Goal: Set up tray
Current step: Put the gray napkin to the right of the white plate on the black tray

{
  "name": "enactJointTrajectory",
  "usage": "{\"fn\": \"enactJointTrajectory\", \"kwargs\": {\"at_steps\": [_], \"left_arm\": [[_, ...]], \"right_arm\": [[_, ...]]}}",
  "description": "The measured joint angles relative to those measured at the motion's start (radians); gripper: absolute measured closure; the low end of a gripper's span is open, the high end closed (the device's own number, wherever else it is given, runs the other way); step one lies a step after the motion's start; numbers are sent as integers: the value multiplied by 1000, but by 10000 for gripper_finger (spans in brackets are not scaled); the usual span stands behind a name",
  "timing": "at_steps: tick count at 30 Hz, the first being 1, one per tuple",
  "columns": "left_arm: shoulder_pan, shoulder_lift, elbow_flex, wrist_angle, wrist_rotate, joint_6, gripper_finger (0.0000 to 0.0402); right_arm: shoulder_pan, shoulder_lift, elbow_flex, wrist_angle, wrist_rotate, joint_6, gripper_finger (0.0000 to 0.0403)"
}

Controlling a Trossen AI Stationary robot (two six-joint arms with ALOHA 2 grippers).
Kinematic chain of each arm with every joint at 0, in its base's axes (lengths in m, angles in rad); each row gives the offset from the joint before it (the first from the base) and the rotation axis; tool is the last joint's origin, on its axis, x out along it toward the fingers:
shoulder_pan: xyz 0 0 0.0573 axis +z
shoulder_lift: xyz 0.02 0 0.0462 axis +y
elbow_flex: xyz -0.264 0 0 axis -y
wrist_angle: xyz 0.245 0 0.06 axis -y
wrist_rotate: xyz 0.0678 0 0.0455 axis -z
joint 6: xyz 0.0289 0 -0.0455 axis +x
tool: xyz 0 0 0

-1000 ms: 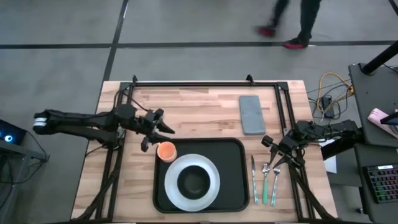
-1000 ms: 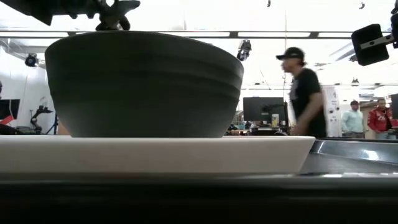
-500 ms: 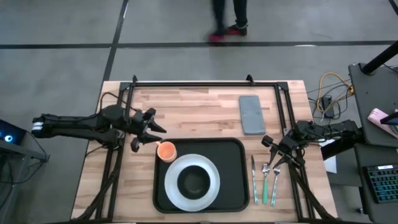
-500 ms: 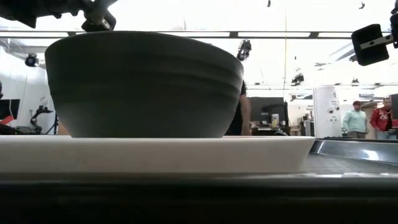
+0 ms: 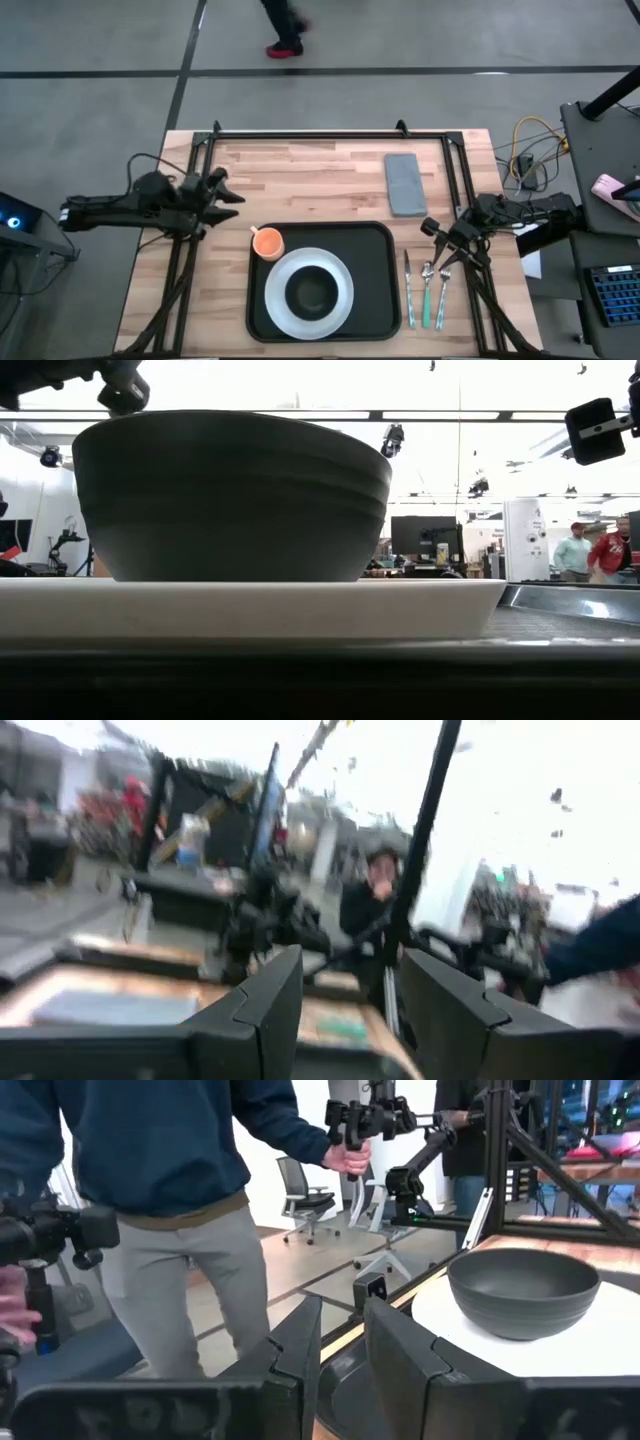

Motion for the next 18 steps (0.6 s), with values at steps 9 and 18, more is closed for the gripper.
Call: {"fn": "enactJointTrajectory", "kwargs": {"at_steps": [9,18], "left_arm": [[0,-88,-55,45,-17,18,251],[0,-226,-221,233,-18,13,251]], "right_arm": [[0,0,0,0,0,-59,324],[0,0,0,0,18,-30,334]]}}
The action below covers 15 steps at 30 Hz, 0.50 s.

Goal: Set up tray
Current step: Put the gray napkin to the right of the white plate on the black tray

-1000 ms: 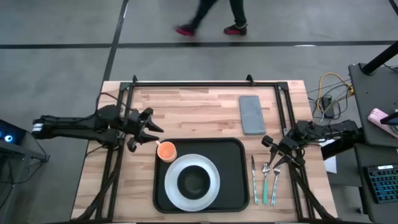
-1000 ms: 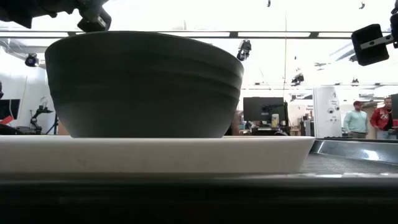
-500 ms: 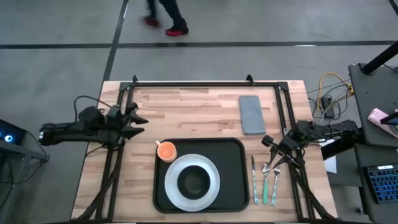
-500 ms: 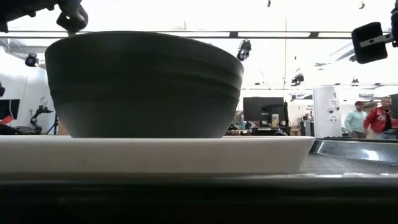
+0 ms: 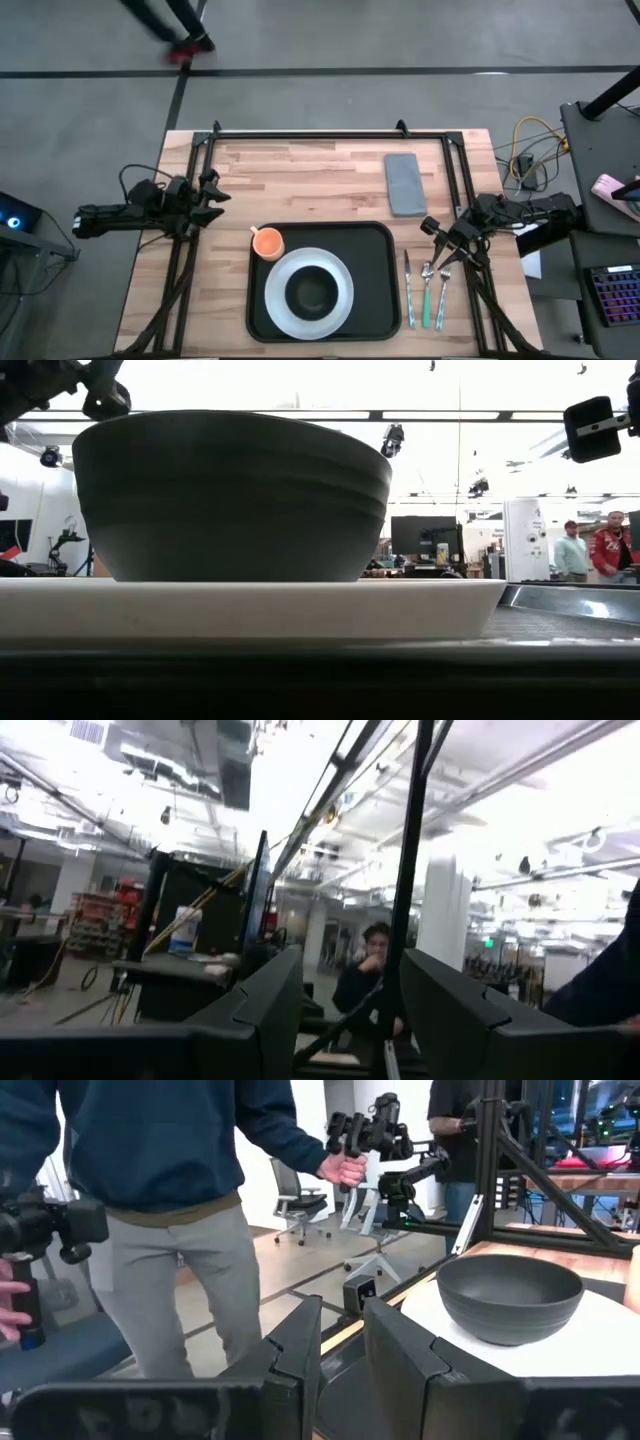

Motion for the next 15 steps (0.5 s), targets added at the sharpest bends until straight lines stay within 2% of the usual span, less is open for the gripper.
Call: {"fn": "enactJointTrajectory", "kwargs": {"at_steps": [6,15], "left_arm": [[0,-79,-82,9,0,-23,251],[0,-64,-114,-24,10,-22,251]], "right_arm": [[0,0,0,24,37,18,330],[0,0,0,84,191,29,333]]}}
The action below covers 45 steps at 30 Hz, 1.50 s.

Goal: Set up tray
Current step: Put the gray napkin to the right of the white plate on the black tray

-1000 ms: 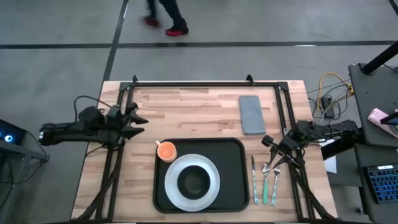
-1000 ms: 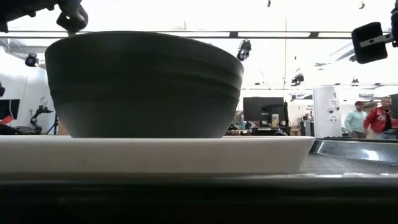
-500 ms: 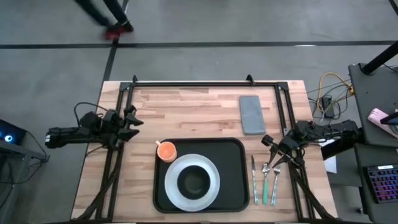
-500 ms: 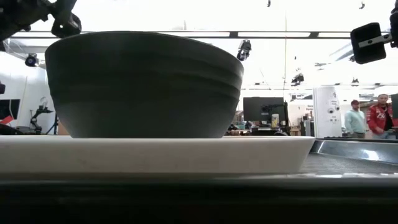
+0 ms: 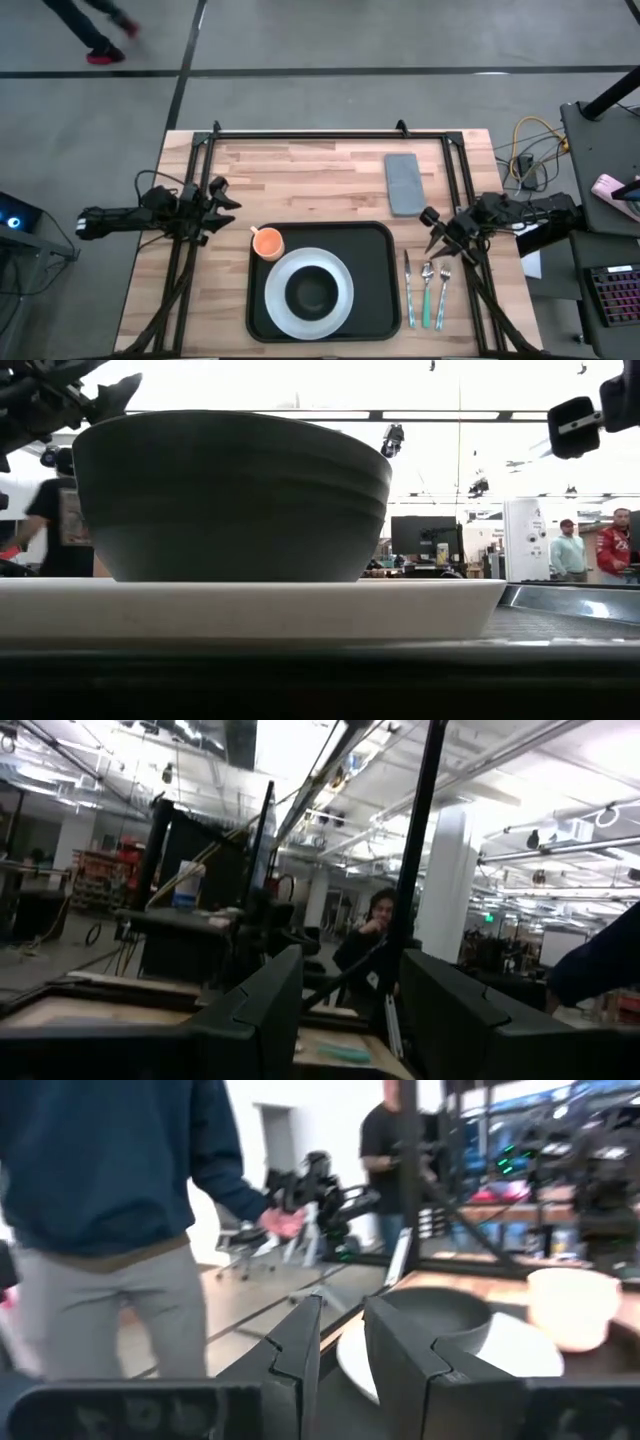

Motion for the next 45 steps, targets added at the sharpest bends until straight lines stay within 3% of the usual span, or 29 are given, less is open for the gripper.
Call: {"fn": "enactJointTrajectory", "kwargs": {"at_steps": [12,20,26,31,38,42,45], "left_arm": [[0,5,0,-19,1,8,251],[0,29,0,-204,2,-43,251],[0,28,0,-289,9,-91,251],[-1,28,0,-303,44,37,251],[-1,28,1,-303,50,96,251],[-1,28,1,-304,51,96,251],[-1,28,0,-304,51,96,251]], "right_arm": [[0,0,0,86,71,127,327],[0,0,0,141,133,332,331],[0,0,0,239,311,495,333],[0,0,0,325,549,522,327],[0,-1,0,390,850,724,330],[0,0,0,384,906,875,334],[0,0,0,383,909,893,334]]}}
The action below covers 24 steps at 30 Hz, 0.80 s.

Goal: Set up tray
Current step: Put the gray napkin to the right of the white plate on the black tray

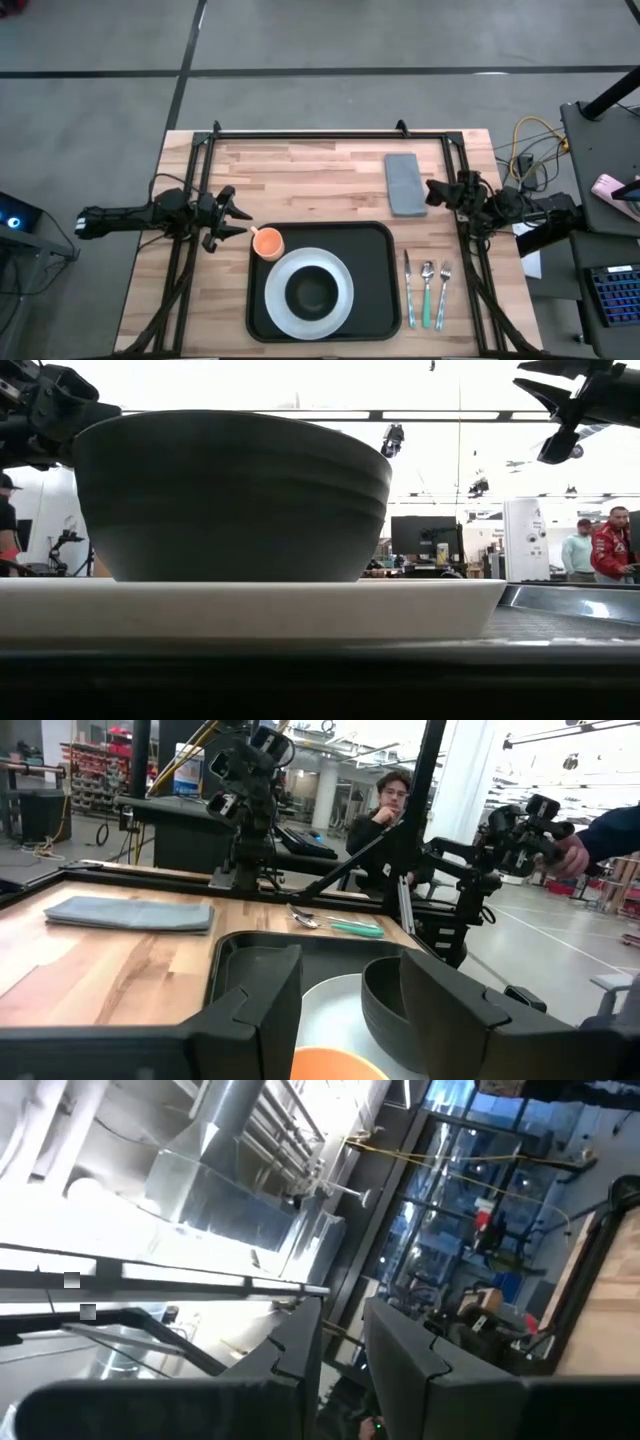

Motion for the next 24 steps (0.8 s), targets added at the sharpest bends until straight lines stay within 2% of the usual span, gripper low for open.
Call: {"fn": "enactJointTrajectory", "kwargs": {"at_steps": [9,15,24], "left_arm": [[0,0,0,0,0,0,251],[0,0,0,0,0,0,251],[0,0,0,0,0,0,251]], "right_arm": [[1,0,0,-1,-1,3,330],[0,0,0,-5,-1,81,334],[0,2,44,-52,-14,-22,324]]}}
